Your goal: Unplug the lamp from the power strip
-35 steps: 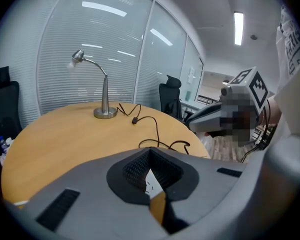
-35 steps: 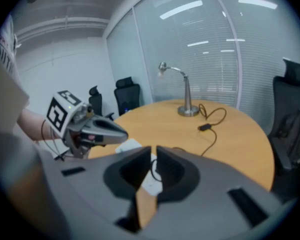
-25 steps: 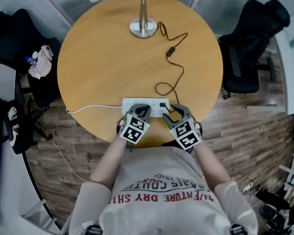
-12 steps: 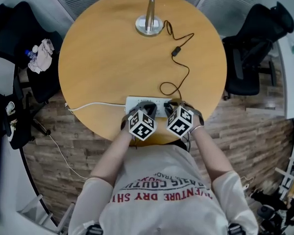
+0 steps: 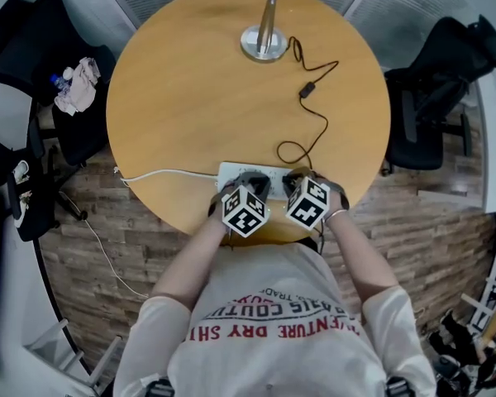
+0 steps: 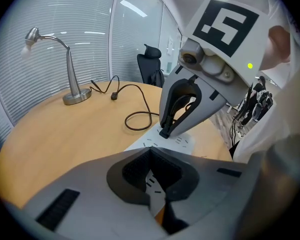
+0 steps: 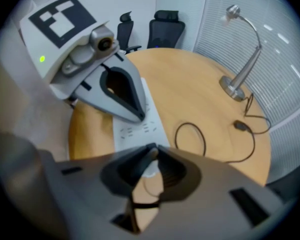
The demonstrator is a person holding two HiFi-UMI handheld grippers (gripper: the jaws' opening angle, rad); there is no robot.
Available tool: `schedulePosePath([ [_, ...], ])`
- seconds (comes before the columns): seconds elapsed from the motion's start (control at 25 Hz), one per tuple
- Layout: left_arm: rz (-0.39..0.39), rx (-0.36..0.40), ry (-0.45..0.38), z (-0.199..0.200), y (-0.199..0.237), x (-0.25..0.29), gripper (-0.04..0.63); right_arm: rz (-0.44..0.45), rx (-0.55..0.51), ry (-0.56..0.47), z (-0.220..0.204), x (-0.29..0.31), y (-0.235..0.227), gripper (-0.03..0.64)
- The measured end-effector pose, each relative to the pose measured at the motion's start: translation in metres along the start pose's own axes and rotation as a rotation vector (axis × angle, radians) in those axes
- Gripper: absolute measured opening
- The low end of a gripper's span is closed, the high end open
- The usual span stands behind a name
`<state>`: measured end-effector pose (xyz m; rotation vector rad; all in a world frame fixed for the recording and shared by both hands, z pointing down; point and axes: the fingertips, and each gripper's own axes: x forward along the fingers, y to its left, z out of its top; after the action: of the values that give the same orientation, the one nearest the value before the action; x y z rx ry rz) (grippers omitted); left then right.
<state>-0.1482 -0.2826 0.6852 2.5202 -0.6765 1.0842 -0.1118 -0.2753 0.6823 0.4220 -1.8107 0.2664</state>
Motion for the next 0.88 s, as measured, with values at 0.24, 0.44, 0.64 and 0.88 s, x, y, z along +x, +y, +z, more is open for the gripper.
schedulePosePath([
  [0.24, -0.009, -0.010, 0.007, 0.000, 0.000, 0.001, 0.026, -0.022, -0.077, 0.034, -0.001, -0.004, -0.001, 0.077],
  [0.44, -0.009, -0.011, 0.011, 0.001, -0.001, 0.003, 0.026, -0.016, -0.070, 0.039, -0.001, -0.007, -0.001, 0.072],
  [0.64, -0.017, -0.026, 0.019, 0.001, 0.001, 0.004, 0.026, -0.018, -0.070, 0.063, -0.001, -0.008, -0.002, 0.071],
  [0.88, -0.049, -0.057, 0.035, 0.004, -0.002, 0.006, 0.026, 0.011, -0.047, 0.047, 0.003, -0.020, 0.001, 0.071],
])
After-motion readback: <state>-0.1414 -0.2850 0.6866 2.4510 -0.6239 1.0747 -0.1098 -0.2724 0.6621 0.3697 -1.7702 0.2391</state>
